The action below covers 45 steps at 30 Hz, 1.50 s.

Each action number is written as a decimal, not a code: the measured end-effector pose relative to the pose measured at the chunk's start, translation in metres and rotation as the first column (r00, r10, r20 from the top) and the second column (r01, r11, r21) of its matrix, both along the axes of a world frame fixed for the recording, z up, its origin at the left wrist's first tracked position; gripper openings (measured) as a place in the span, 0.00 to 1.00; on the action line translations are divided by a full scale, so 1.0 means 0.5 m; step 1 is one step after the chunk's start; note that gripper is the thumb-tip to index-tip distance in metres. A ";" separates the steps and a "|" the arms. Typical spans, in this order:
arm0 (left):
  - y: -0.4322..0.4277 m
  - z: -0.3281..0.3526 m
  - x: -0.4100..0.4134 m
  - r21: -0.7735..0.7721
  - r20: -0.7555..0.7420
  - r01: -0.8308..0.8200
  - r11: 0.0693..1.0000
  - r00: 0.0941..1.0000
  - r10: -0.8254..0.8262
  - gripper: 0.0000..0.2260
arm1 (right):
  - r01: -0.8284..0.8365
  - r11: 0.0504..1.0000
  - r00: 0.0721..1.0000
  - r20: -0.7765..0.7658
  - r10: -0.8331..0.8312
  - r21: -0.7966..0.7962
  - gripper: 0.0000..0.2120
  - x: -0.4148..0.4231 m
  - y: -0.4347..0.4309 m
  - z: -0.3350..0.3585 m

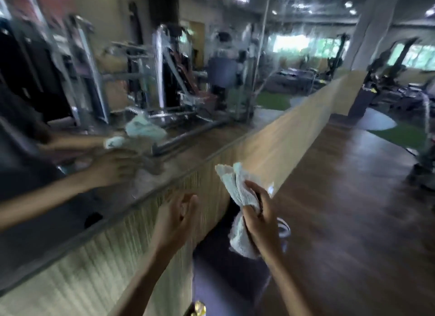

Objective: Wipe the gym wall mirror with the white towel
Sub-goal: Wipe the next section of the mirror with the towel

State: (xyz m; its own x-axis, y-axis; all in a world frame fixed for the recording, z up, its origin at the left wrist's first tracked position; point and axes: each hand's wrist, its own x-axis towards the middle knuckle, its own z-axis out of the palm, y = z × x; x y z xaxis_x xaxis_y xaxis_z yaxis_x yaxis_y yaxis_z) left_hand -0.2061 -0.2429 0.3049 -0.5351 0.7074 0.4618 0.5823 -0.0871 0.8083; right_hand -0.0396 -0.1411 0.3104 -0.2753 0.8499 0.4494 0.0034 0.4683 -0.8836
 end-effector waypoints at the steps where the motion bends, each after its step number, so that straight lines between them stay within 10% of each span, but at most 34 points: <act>1: 0.030 0.016 -0.012 0.031 -0.049 -0.049 0.998 0.997 0.051 0.06 | -0.037 0.999 0.999 -0.011 0.037 0.035 0.24 -0.018 0.038 0.021; 9: 0.261 0.354 -0.066 0.329 -0.429 -0.269 0.905 0.812 0.397 0.11 | -0.204 0.876 0.923 -0.213 0.321 0.438 0.25 -0.165 0.336 0.310; 17: 0.313 0.895 -0.120 0.616 -0.711 -0.332 0.714 0.156 0.686 0.16 | 0.192 0.463 0.845 -0.386 0.370 0.865 0.25 -0.280 0.492 0.861; 22: 0.307 1.161 -0.159 0.710 -0.659 -0.477 0.518 -0.191 0.728 0.28 | 0.232 0.488 0.858 -0.413 0.304 0.841 0.31 -0.321 0.521 1.158; 29: 0.312 1.205 -0.226 0.681 -0.660 -0.641 0.354 -0.327 0.677 0.33 | 0.177 0.517 0.976 -0.215 0.013 0.837 0.31 -0.427 0.502 1.261; 36: 0.310 1.207 -0.233 0.685 -0.674 -0.625 0.374 -0.348 0.651 0.35 | 0.093 0.273 0.996 -0.086 -0.035 0.958 0.31 -0.413 0.561 1.171; 41: 0.309 1.209 -0.236 0.668 -0.694 -0.644 0.373 -0.359 0.624 0.35 | 0.180 0.549 0.984 -0.137 -0.119 0.816 0.27 -0.421 0.554 1.309; 45: 0.312 1.203 -0.230 0.667 -0.690 -0.652 0.361 -0.355 0.631 0.36 | 0.175 0.431 0.983 -0.133 -0.126 0.885 0.28 -0.447 0.462 1.311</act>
State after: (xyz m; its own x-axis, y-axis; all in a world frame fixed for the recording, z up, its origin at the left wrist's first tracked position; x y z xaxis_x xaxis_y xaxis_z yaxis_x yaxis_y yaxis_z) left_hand -0.3213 -0.0869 0.9066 0.0382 0.2350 0.9712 0.3910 0.8909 -0.2310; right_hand -0.2633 0.0898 0.9657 -0.1465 -0.0009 0.9892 0.1329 0.9909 0.0206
